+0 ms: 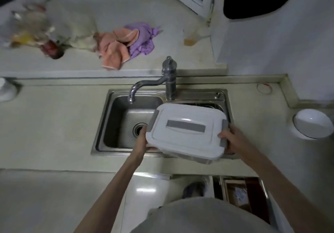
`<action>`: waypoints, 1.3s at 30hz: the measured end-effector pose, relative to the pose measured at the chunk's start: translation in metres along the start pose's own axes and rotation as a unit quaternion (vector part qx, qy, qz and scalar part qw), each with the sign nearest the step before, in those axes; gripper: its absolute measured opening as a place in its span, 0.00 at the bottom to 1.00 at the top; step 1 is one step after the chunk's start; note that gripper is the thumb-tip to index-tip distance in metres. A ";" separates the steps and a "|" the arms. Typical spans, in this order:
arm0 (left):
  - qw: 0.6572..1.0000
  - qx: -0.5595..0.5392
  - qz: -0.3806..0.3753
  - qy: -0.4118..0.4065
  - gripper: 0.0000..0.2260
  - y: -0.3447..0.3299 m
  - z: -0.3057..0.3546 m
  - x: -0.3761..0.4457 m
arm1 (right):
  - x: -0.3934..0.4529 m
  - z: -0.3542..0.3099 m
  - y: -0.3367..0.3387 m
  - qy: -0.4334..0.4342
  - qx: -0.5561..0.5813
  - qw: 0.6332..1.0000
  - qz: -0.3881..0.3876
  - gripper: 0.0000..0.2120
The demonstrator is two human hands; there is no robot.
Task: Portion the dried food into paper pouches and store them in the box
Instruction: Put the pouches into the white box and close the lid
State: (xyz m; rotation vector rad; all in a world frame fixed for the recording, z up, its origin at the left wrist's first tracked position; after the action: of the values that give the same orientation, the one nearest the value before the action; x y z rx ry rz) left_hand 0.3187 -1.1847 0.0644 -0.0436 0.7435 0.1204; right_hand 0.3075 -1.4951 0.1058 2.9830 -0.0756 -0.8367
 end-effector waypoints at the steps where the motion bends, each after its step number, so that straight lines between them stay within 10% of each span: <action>1: 1.000 -0.024 0.006 -0.001 0.20 0.023 -0.008 -0.008 | -0.003 -0.002 -0.021 0.007 -0.013 1.000 -0.025 0.13; 9: 0.980 0.008 0.175 -0.095 0.20 0.195 -0.056 -0.085 | -0.039 -0.014 -0.199 0.120 -0.228 0.958 -0.126 0.15; 24: 0.833 0.017 0.553 0.035 0.19 0.426 -0.190 -0.281 | -0.156 0.036 -0.543 0.308 -0.460 0.765 -0.329 0.18; 39: 0.796 0.017 0.605 -0.003 0.22 0.580 -0.096 -0.222 | -0.105 -0.039 -0.743 0.408 -0.479 0.713 -0.309 0.18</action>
State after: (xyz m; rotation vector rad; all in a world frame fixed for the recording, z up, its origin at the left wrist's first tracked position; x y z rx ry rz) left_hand 0.0197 -0.6381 0.1454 0.4861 0.6680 1.3398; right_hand 0.2647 -0.7465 0.1530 2.0062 1.0558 0.4600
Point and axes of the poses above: each hand's wrist, its own x-axis towards the middle knuckle, its own y-axis out of the back of the hand, z = x × y, the point moved 3 cm from there along x, towards the middle knuckle, and after that the axes turned 3 degrees about y, right-handed, at the moved point
